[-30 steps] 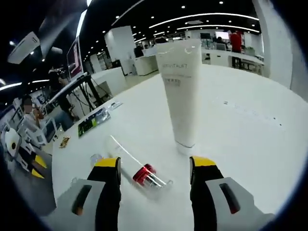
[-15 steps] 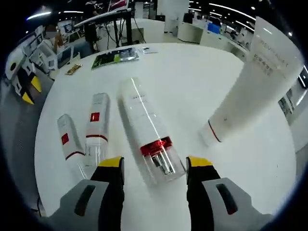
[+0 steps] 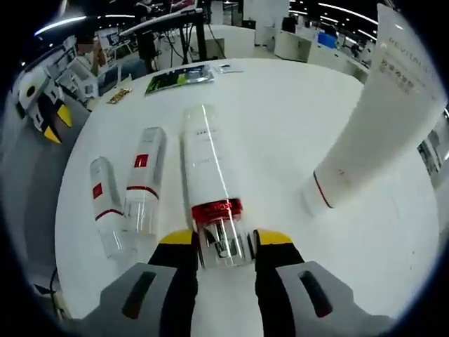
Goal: Arrange the skincare products in the storage area until every visible bottle or jar stands upright without overlapping.
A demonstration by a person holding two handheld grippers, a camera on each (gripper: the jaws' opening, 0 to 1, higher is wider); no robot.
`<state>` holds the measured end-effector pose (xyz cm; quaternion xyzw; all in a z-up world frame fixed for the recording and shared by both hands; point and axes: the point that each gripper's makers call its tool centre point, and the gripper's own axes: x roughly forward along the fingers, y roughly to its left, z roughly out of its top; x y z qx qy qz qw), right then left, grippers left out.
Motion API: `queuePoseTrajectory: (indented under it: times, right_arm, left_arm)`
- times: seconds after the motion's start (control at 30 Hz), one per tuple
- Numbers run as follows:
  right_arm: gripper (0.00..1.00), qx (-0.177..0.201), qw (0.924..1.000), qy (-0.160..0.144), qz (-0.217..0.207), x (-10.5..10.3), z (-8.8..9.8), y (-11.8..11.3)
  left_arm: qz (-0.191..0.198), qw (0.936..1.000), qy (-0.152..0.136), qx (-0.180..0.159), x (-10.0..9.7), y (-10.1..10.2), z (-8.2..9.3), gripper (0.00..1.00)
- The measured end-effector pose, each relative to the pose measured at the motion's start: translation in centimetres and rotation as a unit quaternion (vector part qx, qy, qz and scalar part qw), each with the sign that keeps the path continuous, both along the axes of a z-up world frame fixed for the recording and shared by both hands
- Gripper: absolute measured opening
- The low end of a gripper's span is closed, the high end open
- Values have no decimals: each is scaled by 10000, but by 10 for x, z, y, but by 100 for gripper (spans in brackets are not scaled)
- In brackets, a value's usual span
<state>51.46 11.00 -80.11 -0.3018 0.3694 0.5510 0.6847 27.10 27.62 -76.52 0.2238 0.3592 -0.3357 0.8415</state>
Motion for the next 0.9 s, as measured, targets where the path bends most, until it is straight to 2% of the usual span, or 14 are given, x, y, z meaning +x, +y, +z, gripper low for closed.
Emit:
queuePoseTrajectory:
  times: [0.1, 0.23, 0.3, 0.4, 0.57, 0.73, 0.9]
  right_arm:
    - [26, -379, 9992, 12, 150, -3, 0, -4]
    - [25, -483, 9987, 64, 122, -4, 6, -4]
    - [25, -594, 9980, -54, 199, -2, 14, -3]
    - [25, -688, 9974, -44, 223, 9, 18, -8]
    - [25, -916, 9956, 121, 173, 11, 28, -14]
    - [25, -1292, 9909, 25, 375, 12, 44, -18]
    - [25, -1551, 9870, 51, 431, 14, 56, -23]
  left_arm:
    - [2, 10000, -18, 0, 0, 0, 1, 21]
    - [8, 10000, -35, -3, 1, 0, 1, 21]
    - [9, 10000, -70, -4, 1, 0, 2, 21]
    - [19, 10000, -94, -4, 2, 1, 3, 21]
    - [7, 9999, -124, -1, 2, 1, 5, 21]
    - [-6, 9999, -151, 7, 2, 1, 5, 21]
    - [-41, 9998, -195, 45, 3, 1, 6, 21]
